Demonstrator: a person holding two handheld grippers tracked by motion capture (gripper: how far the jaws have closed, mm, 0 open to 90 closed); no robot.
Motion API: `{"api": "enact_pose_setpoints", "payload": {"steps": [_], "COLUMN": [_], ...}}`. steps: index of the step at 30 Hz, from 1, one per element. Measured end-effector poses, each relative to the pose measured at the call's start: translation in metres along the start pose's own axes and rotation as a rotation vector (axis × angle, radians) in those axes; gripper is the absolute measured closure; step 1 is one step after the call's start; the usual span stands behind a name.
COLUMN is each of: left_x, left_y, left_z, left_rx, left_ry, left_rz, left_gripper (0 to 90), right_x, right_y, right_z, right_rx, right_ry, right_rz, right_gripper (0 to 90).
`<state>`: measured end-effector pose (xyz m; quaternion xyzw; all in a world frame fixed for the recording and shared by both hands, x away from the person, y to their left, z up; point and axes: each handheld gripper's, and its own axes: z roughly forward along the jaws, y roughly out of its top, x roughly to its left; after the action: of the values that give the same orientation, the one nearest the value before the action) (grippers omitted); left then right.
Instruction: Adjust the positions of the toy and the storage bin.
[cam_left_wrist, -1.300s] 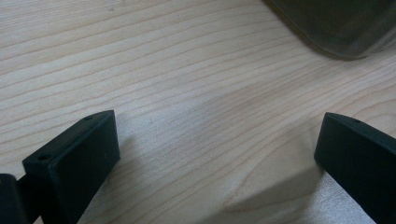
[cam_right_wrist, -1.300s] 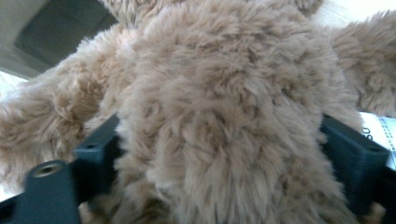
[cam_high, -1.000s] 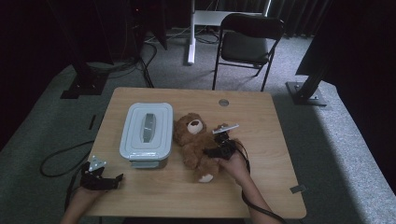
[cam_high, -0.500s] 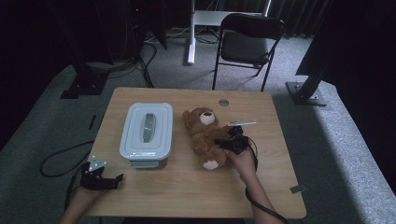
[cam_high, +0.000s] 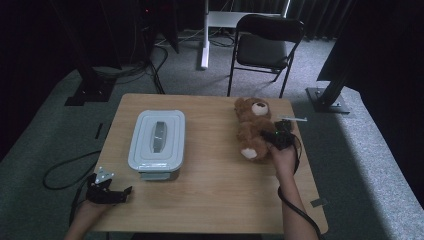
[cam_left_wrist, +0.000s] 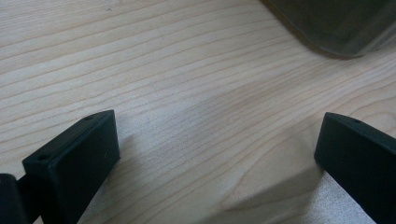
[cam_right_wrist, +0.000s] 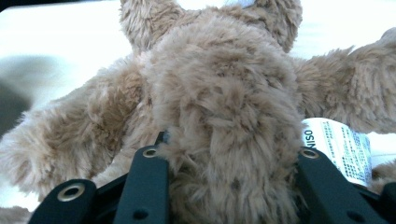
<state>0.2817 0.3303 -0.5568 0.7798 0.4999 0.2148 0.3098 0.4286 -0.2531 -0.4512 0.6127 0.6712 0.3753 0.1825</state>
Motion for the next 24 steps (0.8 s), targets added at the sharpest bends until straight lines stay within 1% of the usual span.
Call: {"api": "enact_pose_setpoints", "payload": {"steps": [2, 3, 7, 10, 13, 15, 16, 17, 18, 19, 20, 21, 24], "left_x": [0.0, 0.0, 0.0, 0.0, 0.0, 0.0, 0.0, 0.0, 0.0, 0.0, 0.0, 0.0, -0.001], "left_y": [0.0, 0.0, 0.0, 0.0, 0.0, 0.001, 0.001, 0.001, 0.001, 0.001, 0.001, 0.001, 0.002], "left_z": [0.0, 0.0, 0.0, 0.0, 0.0, 0.001, 0.001, 0.001, 0.001, 0.001, 0.001, 0.001, 0.002], "left_rx": [0.0, 0.0, 0.0, 0.0, 0.0, -0.001, -0.001, 0.0, 0.0, -0.001, -0.002, -0.002, 0.0], "left_ry": [-0.001, -0.001, -0.002, -0.002, 0.002, 0.01, 0.009, 0.006, 0.002, -0.001, -0.004, -0.004, -0.005], "left_rz": [0.0, 0.001, 0.002, 0.002, -0.003, -0.011, -0.01, -0.007, -0.002, 0.0, 0.001, 0.002, 0.005], "left_gripper": [0.6, 0.6, 0.6, 0.6, 0.6, 0.6, 0.6, 0.6, 0.6, 0.6, 0.6, 0.6, 0.6], "right_x": [-0.005, -0.007, -0.015, -0.021, -0.028, -0.034, -0.036, -0.038, -0.041, -0.042, -0.044, -0.044, -0.044], "right_y": [0.007, 0.011, 0.023, 0.031, 0.034, 0.032, 0.029, 0.024, 0.018, 0.014, 0.012, 0.011, 0.011], "right_z": [0.0, -0.001, 0.003, 0.013, 0.024, 0.034, 0.041, 0.049, 0.057, 0.057, 0.056, 0.055, 0.052], "right_rx": [-0.011, -0.014, -0.021, -0.02, -0.013, 0.004, 0.024, 0.056, 0.073, 0.038, 0.023, 0.016, 0.031], "right_ry": [-0.029, -0.042, -0.074, -0.123, -0.152, -0.163, -0.173, -0.185, -0.183, -0.175, -0.169, -0.164, -0.136], "right_rz": [0.016, 0.013, 0.035, 0.045, 0.068, 0.074, 0.077, 0.071, 0.068, 0.083, 0.103, 0.103, 0.059], "right_gripper": [63.7, 63.7, 63.6, 63.5, 63.3, 62.3, 61.3, 58.9, 54.6, 50.5, 44.7, 38.7, 29.0]}}
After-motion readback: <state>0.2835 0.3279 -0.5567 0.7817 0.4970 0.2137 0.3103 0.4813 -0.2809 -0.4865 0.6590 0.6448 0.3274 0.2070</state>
